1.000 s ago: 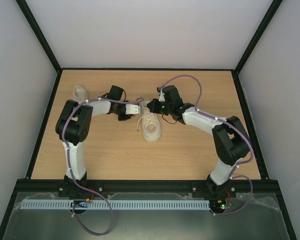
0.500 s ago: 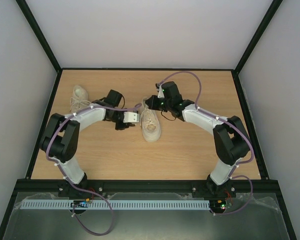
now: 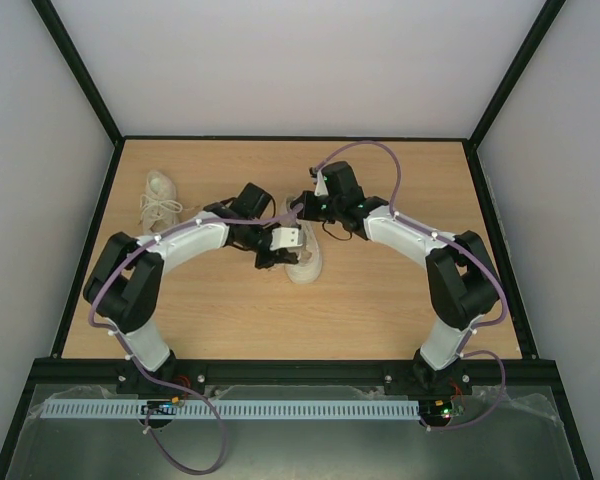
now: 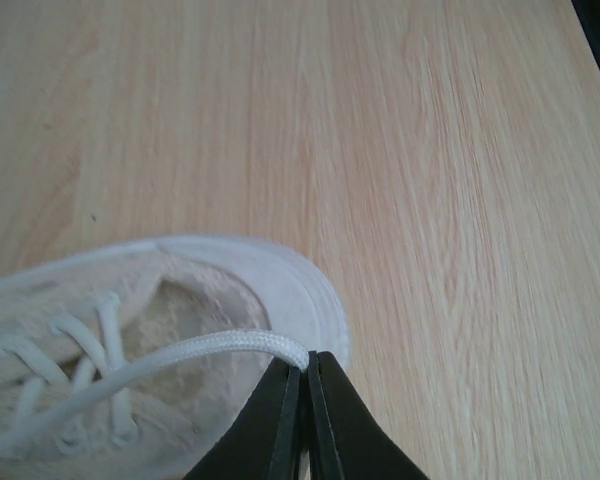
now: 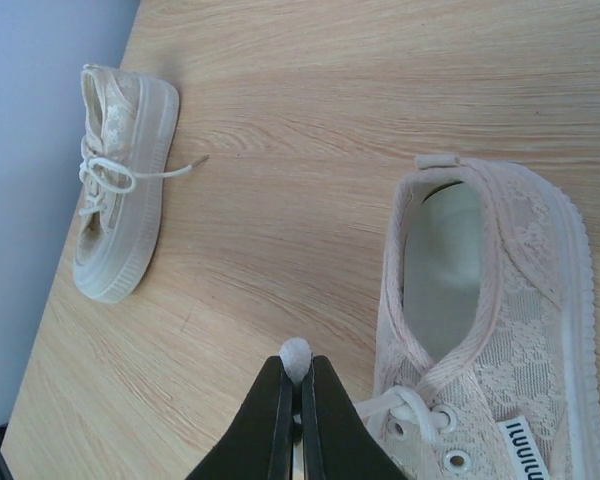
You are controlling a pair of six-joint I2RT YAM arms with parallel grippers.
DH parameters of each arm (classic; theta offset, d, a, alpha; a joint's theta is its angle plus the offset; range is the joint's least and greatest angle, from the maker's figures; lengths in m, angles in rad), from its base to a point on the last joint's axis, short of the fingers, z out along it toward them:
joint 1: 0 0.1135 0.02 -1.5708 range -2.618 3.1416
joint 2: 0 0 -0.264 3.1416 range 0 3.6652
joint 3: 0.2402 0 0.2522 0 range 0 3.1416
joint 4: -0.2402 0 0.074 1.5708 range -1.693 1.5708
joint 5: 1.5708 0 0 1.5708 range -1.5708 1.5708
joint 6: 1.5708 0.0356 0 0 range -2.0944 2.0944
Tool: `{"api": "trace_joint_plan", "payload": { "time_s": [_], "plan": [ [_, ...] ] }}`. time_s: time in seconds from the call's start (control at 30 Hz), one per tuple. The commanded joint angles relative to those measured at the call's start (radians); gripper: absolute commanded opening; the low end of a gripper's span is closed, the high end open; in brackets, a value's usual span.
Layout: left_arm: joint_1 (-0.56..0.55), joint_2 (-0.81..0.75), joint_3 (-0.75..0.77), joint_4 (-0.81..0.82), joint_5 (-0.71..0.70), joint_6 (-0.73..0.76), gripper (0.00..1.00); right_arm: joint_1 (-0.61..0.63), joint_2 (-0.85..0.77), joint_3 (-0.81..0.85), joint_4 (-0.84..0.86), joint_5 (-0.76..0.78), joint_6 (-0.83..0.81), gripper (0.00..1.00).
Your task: Tie the shoes
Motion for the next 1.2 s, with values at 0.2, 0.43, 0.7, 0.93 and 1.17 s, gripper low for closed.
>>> {"api": "trace_joint_plan", "payload": {
  "time_s": [0.2, 0.43, 0.7, 0.93, 1.17],
  "plan": [
    [-0.04, 0.027, 0.032, 0.328, 0.092, -0.402, 0.03, -0.028, 0.01, 0.051, -0.082, -0.041, -0.048, 0.01],
    [-0.049, 0.04, 0.061, 0.489, 0.092, -0.638, 0.08, -0.043, 0.017, 0.068, -0.109, -0.059, -0.069, 0.01],
    [-0.055, 0.034, 0.055, 0.543, 0.09, -0.741, 0.11, -0.046, 0.03, 0.086, -0.131, -0.085, -0.09, 0.01],
    [-0.063, 0.037, 0.003, 0.512, -0.059, -0.619, 0.48, -0.046, 0.032, 0.101, -0.148, -0.081, -0.103, 0.01],
    [-0.063, -0.066, -0.047, 0.405, -0.143, -0.402, 0.67, -0.046, 0.038, 0.097, -0.155, -0.086, -0.107, 0.01]
  ]
}}
